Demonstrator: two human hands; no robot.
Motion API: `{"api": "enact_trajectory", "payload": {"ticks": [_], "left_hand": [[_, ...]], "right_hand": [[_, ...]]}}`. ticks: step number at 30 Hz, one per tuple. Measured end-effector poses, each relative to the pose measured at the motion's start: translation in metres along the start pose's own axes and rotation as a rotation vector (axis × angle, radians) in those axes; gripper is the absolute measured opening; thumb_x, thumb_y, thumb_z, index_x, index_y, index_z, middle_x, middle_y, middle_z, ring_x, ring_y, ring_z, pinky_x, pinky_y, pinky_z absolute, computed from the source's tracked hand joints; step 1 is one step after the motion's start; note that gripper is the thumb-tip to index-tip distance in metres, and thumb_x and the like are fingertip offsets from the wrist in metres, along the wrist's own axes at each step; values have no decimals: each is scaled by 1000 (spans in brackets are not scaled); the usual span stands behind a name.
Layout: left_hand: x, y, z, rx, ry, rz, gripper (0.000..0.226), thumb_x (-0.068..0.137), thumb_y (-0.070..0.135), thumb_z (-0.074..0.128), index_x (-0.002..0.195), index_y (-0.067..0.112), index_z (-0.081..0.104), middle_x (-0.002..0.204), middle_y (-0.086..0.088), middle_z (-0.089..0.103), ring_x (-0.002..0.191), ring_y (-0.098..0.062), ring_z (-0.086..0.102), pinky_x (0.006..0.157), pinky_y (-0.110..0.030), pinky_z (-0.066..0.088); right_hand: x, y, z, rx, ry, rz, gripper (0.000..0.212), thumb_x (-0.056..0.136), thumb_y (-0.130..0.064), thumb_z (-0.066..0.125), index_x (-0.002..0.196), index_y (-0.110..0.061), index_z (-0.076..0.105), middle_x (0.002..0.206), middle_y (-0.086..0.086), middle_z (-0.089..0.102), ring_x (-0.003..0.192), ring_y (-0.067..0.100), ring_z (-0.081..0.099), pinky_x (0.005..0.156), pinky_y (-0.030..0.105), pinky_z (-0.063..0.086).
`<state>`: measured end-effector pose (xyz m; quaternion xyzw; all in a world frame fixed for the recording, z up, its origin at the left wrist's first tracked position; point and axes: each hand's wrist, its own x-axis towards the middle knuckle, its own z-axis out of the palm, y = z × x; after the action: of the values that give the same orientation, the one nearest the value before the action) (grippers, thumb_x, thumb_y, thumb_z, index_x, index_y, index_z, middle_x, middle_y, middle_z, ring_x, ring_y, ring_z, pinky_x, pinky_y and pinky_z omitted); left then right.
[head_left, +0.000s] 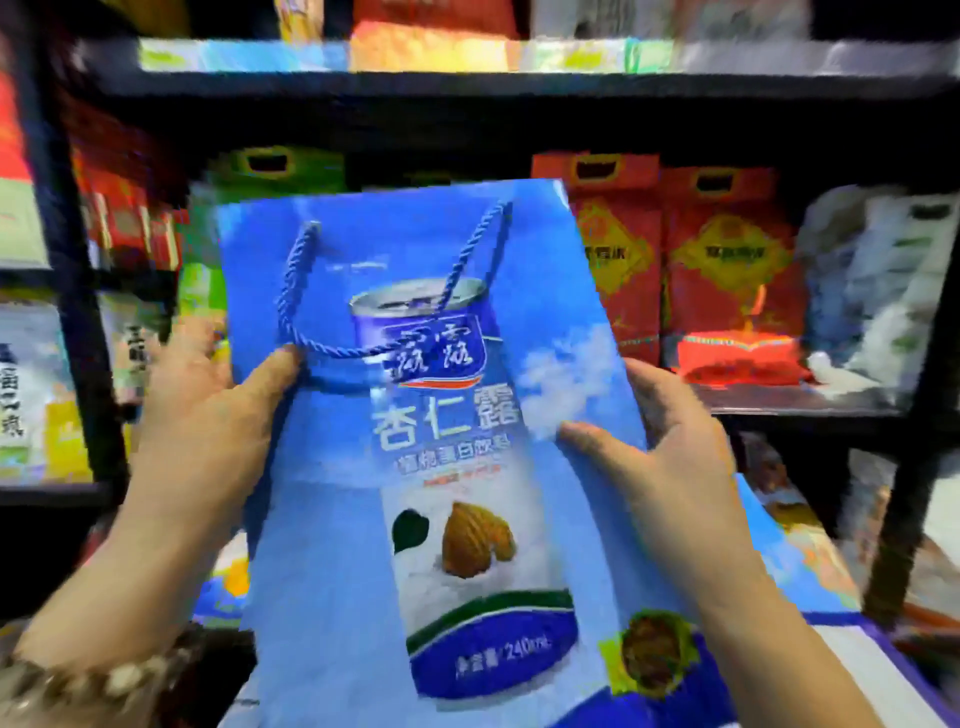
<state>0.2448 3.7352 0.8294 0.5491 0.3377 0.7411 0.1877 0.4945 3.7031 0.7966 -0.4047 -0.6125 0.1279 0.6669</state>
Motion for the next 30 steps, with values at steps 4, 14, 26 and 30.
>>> {"api": "enact_trajectory", "payload": {"ticks": [4, 14, 26, 30], "left_hand": [[-6, -22, 62, 13, -227, -218, 46, 73, 11, 71, 114, 18, 52, 104, -10, 68, 84, -24, 67, 76, -45, 55], [-61, -135, 227, 233, -791, -295, 59, 49, 4, 65, 107, 7, 52, 99, -3, 58, 87, -14, 55, 62, -15, 45], [-117, -147, 246, 1146, -903, 252, 54, 87, 31, 53, 135, 23, 31, 131, -7, 36, 118, -28, 41, 89, -36, 38], [-141, -154, 259, 1032, -1096, 268, 50, 96, 36, 33, 143, 20, 24, 155, -7, 5, 142, -26, 5, 114, -40, 10]], "right_hand": [[13, 22, -47, -338, -5, 96, 39, 69, -23, 77, 105, -25, 63, 97, -14, 67, 88, 5, 63, 75, 27, 48], [16, 133, -171, -868, -122, 606, 26, 72, -34, 75, 89, -14, 69, 91, 7, 71, 89, 24, 65, 72, 34, 49], [-4, 168, -165, -1420, -363, 507, 49, 82, -51, 57, 119, -21, 47, 125, 3, 48, 114, 23, 48, 85, 34, 42], [1, 176, -142, -1270, -510, 353, 57, 88, -45, 49, 138, -21, 35, 141, 5, 37, 128, 24, 37, 100, 34, 35]]}}
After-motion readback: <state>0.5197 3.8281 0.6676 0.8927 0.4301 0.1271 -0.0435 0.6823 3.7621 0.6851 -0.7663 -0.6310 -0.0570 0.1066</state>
